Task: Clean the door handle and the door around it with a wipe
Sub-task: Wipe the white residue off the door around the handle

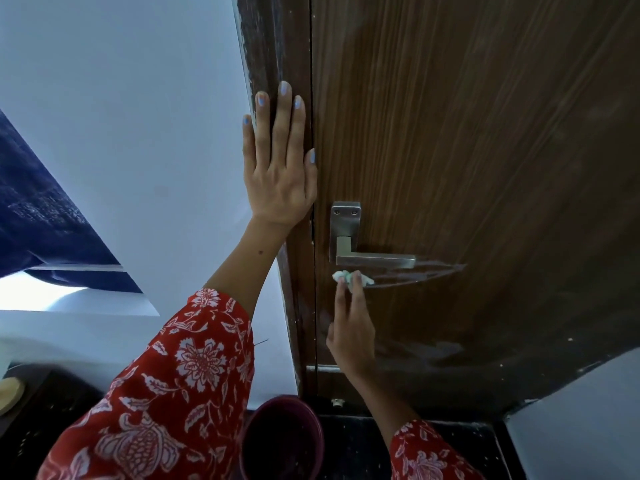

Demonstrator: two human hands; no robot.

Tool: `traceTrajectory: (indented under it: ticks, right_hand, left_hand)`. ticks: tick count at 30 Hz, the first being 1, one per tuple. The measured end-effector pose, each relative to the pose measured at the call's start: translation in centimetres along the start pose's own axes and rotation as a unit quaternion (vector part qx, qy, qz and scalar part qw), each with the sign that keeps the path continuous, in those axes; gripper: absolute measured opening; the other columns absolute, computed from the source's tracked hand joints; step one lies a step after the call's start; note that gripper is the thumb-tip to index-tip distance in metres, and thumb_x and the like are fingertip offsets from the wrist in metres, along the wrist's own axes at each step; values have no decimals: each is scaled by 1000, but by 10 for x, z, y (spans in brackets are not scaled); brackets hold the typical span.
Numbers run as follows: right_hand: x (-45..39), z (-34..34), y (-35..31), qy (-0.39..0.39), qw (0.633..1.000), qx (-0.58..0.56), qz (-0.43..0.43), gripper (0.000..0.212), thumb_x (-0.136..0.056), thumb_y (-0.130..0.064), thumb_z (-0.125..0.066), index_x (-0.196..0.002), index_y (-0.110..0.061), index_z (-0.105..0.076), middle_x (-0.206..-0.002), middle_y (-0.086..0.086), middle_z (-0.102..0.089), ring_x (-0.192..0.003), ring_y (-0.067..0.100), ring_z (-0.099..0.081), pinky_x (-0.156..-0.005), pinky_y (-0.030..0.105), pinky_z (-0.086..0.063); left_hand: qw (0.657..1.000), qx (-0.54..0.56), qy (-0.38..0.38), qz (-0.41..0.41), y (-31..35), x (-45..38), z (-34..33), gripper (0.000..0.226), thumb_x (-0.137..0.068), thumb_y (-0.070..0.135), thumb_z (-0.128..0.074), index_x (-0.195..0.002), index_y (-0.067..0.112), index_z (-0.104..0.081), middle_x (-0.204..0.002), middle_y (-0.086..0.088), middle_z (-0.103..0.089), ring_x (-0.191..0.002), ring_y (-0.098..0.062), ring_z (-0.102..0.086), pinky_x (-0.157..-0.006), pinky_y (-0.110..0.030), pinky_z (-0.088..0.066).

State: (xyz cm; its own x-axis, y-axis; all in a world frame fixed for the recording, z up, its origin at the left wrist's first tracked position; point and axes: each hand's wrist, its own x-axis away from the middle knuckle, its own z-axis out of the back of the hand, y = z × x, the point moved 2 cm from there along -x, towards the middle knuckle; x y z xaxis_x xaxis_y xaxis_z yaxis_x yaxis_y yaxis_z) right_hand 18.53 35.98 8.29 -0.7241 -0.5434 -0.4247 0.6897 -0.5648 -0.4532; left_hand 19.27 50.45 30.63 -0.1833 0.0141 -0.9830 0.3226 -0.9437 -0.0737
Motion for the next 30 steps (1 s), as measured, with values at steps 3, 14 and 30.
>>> traceTrajectory:
  ticks: [3, 14, 30]
  right_hand:
    - [12, -9, 15, -42, 998, 37, 38, 92, -71, -2, -70, -148, -7, -19, -155, 15, -7, -138, 29, -24, -95, 35, -50]
    - [9, -4, 18, 4, 1000, 24, 7, 91, -74, 1, -63, -149, -6, -13, -154, 13, 5, -140, 29, -17, -95, 35, -51]
    - [9, 27, 44, 69, 989, -25, -127, 107, -73, -2, -68, -150, -17, 5, -153, 7, 22, -136, 36, -30, -85, 40, -56]
  left_hand:
    - [1000, 1, -4, -1, 0, 0, 0, 50, -92, 23, -37, -138, 1, -38, -139, -23, -47, -133, -38, -30, -115, -45, -22]
    - [1000, 6, -3, -5, 0, 1, -1, 50, -93, 22, -36, -138, 1, -37, -140, -23, -46, -133, -39, -30, -114, -47, -23]
    - [1000, -3, -6, -8, -1, 2, -2, 52, -92, 21, -39, -139, 1, -37, -141, -23, -45, -133, -40, -30, -114, -47, -23]
